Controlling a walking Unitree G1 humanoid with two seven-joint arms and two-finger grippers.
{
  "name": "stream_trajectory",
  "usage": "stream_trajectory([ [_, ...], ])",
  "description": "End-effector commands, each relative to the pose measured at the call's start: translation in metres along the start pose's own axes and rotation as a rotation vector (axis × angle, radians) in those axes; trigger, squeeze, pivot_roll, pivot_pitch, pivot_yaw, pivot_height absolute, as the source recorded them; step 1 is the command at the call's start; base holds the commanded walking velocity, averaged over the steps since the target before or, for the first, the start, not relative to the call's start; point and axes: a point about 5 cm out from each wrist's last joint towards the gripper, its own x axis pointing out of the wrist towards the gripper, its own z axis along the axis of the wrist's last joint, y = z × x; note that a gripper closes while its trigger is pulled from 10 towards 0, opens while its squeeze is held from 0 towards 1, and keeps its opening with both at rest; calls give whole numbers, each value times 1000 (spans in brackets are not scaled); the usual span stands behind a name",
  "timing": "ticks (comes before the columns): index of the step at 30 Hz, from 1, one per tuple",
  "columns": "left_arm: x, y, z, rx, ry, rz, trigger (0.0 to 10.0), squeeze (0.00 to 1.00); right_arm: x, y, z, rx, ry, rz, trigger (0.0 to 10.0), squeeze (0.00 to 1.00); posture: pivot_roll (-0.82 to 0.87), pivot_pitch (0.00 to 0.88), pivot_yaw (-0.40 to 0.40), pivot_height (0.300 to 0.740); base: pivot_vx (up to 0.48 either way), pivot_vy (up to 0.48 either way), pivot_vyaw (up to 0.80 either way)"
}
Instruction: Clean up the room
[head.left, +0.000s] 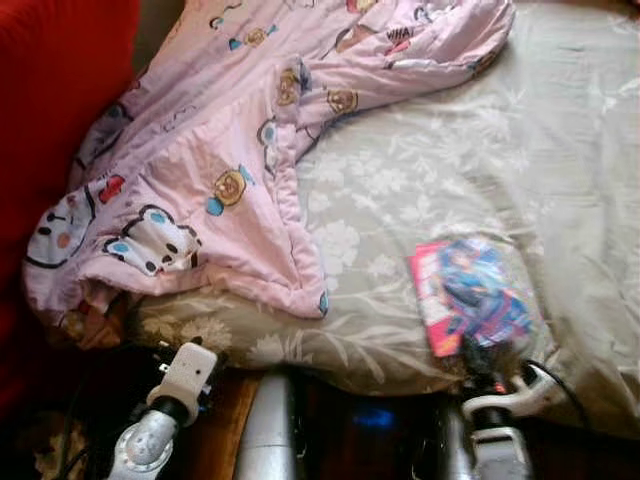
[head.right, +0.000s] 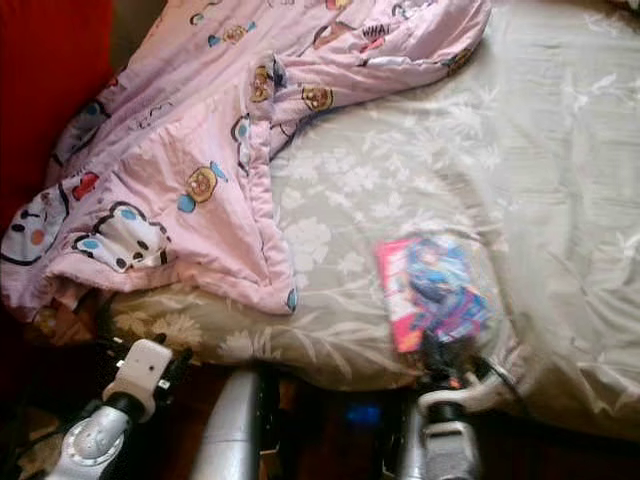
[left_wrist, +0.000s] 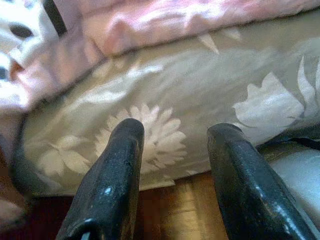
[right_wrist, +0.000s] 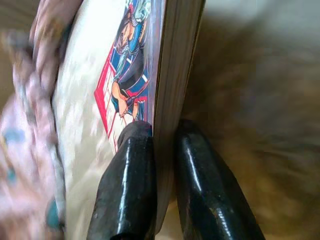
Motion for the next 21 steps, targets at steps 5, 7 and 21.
stream_trajectory([
  [5, 2, 0, -17, -65, 89, 62, 10000, 0, 8, 2, 27, -248, -65, -11, 10000, 0, 186, 143, 71, 606, 0, 0, 0],
  [7, 6, 1, -15, -73, 88, 78, 10000, 0, 15, 8, 35, -322, -86, -1, 10000, 0, 178, 133, 58, 606, 0, 0, 0],
  [21, 14, -4, -24, -158, 161, 147, 10000, 0, 7, -8, 44, -647, -25, -161, 10000, 0, 144, 57, 11, 606, 0, 0, 0],
])
